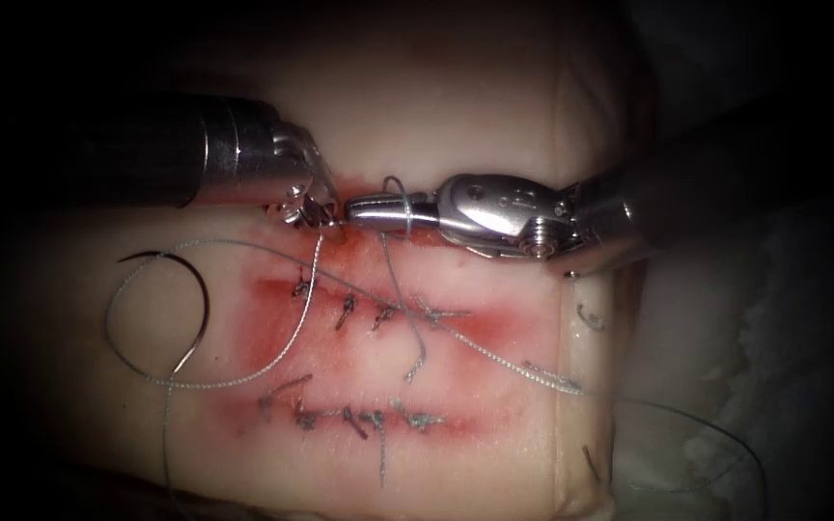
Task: Wound Closure
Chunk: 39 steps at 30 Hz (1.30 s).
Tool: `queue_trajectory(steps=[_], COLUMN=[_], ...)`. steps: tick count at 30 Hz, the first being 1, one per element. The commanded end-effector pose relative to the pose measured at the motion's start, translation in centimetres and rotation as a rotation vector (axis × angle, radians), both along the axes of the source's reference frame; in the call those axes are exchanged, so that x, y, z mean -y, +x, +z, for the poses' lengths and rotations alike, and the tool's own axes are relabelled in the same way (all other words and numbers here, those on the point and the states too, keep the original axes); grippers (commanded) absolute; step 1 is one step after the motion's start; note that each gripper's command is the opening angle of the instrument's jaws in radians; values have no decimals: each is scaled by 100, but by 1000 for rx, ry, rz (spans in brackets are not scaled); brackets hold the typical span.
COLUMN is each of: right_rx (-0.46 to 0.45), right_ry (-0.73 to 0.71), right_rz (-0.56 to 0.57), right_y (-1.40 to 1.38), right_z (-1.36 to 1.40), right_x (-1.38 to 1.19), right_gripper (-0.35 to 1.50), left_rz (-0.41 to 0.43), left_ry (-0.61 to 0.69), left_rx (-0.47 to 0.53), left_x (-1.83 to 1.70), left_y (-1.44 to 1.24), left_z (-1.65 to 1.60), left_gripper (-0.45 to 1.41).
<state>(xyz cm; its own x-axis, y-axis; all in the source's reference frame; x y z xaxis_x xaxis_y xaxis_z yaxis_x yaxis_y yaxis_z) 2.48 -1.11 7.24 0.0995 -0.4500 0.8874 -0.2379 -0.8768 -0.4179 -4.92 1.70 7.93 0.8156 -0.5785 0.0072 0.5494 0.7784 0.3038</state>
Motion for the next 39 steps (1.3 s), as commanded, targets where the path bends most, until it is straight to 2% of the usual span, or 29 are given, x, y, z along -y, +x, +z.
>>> queue_trajectory(steps=[1, 3, 4, 7, 14, 15, 19, 20, 22, 25, 26, 28, 30, 31, 36, 39], right_rx=[-16, 7, 40, 75, 184, 209, 243, 255, 252, 285, 285, 304, 305, 301, 293, 320], right_ry=[-14, -58, -95, -140, -294, -348, -417, -442, -451, -504, -504, -543, -550, -572, -592, -627], right_rz=[-29, -102, -157, -210, -410, -463, -535, -592, -626, -754, -754, -830, -846, -890, -939, -998], right_y=[7, 4, 2, 0, -3, -3, -1, 0, 1, 3, 3, 6, 7, 9, 10, 9], right_z=[4, 1, -1, -2, -19, -26, -30, -31, -31, -34, -34, -32, -31, -27, -26, -28], right_x=[-1, -4, -6, -8, -20, -23, -21, -17, -14, -7, -7, 1, 4, 13, 14, 11], right_gripper=[-35, -35, -23, -15, -27, -23, -15, -8, -8, 0, 0, -1, -1, 0, 7, 21], left_rz=[-3, -8, -11, -10, -34, -43, -48, -51, -52, -53, -53, -54, -54, -55, -54, -52], left_ry=[-7, -16, -20, -27, -60, -68, -70, -74, -74, -74, -74, -74, -74, -74, -77, -86], left_rx=[3, 10, 13, 18, 46, 50, 52, 56, 55, 55, 55, 55, 55, 55, 53, 42], left_x=[-8, -9, -9, -10, -15, -16, -17, -15, -14, -5, -5, 7, 11, 22, 33, 38], left_y=[-8, -11, -13, -16, -23, -25, -28, -31, -31, -35, -35, -38, -39, -40, -38, -34], left_z=[4, 3, 4, 4, -1, -3, -5, -6, -7, -12, -12, -19, -22, -28, -37, -44], left_gripper=[-45, -45, -45, -45, -45, -45, -45, -45, -45, -45, -45, -45, -45, -45, -45, -45])
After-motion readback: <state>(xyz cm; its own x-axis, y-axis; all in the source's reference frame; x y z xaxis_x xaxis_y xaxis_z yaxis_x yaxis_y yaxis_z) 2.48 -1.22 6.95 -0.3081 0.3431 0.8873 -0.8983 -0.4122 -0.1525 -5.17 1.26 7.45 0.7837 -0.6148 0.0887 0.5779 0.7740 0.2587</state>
